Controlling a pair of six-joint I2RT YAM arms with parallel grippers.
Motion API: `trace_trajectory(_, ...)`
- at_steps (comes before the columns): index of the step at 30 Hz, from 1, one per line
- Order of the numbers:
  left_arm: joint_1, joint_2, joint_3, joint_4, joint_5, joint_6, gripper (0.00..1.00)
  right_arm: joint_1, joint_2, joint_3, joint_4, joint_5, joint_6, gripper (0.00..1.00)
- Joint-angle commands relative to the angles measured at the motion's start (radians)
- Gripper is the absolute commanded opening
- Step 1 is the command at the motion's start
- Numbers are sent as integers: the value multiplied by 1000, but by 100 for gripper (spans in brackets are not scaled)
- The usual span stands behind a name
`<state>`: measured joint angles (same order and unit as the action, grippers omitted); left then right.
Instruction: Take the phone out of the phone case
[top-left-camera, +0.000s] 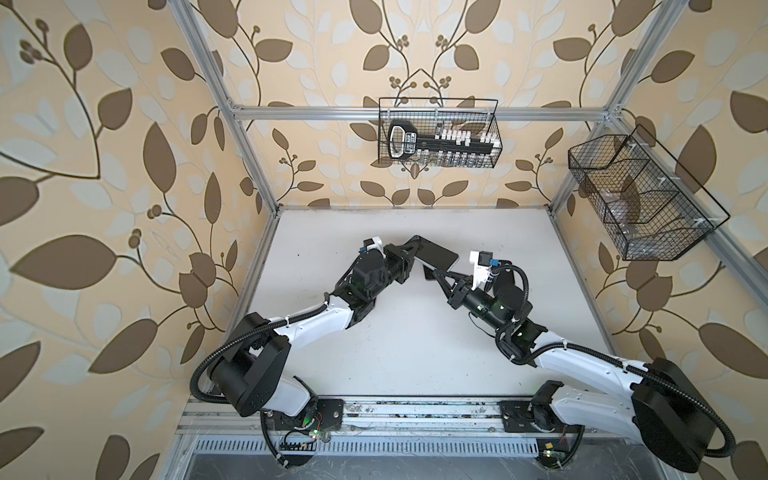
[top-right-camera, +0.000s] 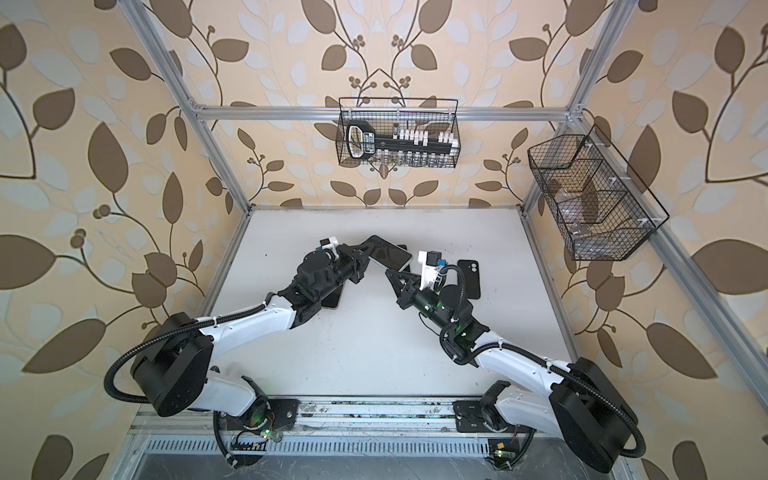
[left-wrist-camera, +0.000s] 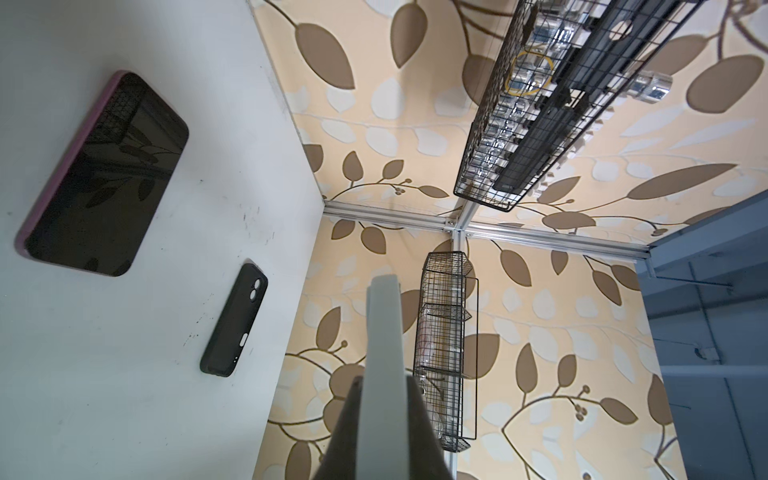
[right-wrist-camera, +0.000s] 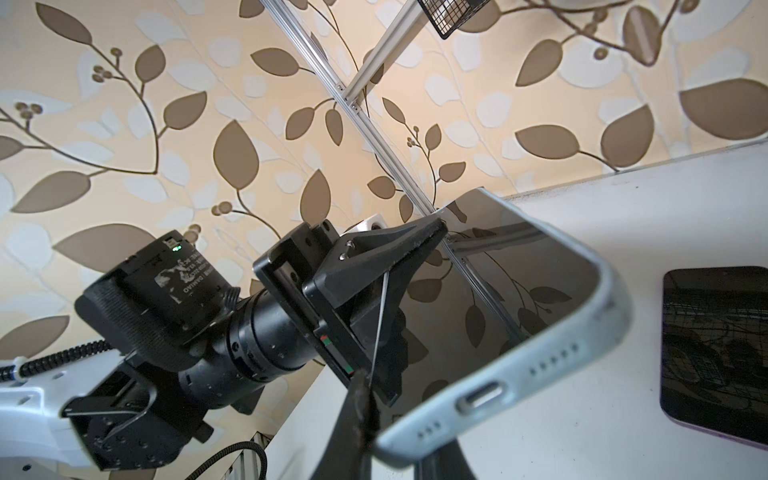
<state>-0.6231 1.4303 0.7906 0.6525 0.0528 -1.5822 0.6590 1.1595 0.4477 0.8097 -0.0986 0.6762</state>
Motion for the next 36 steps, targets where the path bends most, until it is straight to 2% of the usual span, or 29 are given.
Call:
trace_trajectory(1, -9, -81, 73, 22, 16, 36, 0, -25, 45, -59, -131, 70, -162, 0)
trace_trajectory(8, -10, -70, 87, 58, 28, -1, 0, -26, 67, -84, -90, 54, -166, 0)
trace_trajectory(14, -10, -88, 113, 24, 34, 19, 0, -37, 77, -120, -46, 29, -164, 0)
trace_trajectory(21, -6, -86, 129, 8, 41, 84, 0, -58, -37, -126, -116, -60, -137, 1)
trace_trajectory(25, 9, -60, 154, 21, 92, 135, 0, -99, -122, -104, -192, -163, -91, 9)
trace_trajectory(30, 52, -21, 191, 34, 205, 206, 0, -164, -175, -30, -308, -347, -22, 27)
trace_trajectory(33, 81, -16, 200, 20, 259, 238, 0, -218, -196, -2, -318, -444, 39, 38)
trace_trajectory(36, 106, -24, 233, -31, 317, 312, 0, -272, -219, 58, -405, -519, 29, 50)
